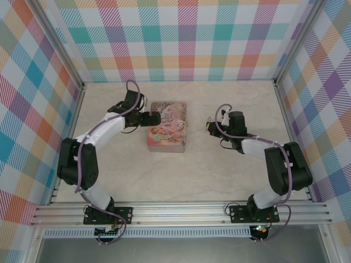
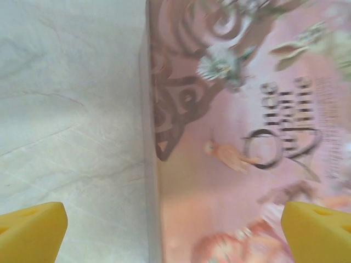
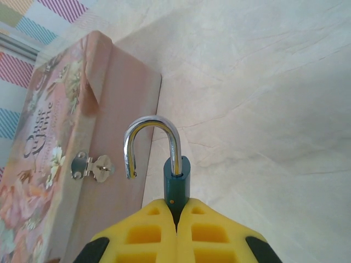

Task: Unlock the padlock with the key

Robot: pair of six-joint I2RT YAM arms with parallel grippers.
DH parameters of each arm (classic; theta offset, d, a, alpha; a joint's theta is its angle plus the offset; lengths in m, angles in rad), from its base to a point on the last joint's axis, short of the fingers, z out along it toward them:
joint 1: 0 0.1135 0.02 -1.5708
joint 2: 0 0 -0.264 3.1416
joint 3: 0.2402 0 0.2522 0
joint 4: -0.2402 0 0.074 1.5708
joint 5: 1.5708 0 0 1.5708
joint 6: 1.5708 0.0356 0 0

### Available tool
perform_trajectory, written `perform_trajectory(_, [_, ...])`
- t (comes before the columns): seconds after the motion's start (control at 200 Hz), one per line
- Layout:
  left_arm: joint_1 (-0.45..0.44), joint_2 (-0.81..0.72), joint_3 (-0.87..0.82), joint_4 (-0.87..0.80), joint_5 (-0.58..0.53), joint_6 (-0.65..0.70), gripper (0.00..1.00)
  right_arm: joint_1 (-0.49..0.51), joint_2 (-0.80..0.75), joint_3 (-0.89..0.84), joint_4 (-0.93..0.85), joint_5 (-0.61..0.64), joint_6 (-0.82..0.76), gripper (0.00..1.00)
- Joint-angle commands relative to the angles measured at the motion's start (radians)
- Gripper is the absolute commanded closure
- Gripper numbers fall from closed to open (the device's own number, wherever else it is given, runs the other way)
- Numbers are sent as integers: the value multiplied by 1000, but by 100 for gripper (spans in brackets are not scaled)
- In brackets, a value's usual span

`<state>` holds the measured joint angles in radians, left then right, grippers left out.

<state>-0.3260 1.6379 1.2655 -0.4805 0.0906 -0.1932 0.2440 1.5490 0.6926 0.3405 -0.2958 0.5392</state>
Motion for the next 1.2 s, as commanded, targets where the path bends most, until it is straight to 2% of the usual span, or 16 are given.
perform_trajectory(0.0, [-62, -140, -5, -53, 21, -7, 0, -84, -59, -18, -70, -207, -89, 99])
perform_trajectory(0.1, [-151, -190, -12, -60, 63, -47, 0, -151, -97, -24, -104, -324, -121, 99])
perform_trajectory(0.17, [-216, -202, -26, -20, 113, -95, 1, -180, -128, -29, -137, -334, -137, 99])
perform_trajectory(0.35, [-362, -150, -63, 154, 221, -247, 1, -212, -191, -45, -201, -202, -123, 99])
perform_trajectory(0.45, [-429, -91, -68, 250, 242, -307, 1, -215, -197, -39, -240, -144, -116, 99])
perform_trajectory(0.7, [-513, 92, -49, 380, 297, -402, 2, -215, -187, -32, -290, -103, -111, 99])
perform_trajectory(0.815, [-524, 146, -37, 379, 256, -412, 2, -216, -196, -29, -311, -81, -121, 99])
perform_trajectory(0.97, [-521, 158, -38, 302, 120, -396, 1, -215, -202, -22, -338, -69, -137, 99])
perform_trajectory(1.195, [-478, 97, -120, 264, 20, -417, 0, -214, -172, -25, -305, -163, -139, 99])
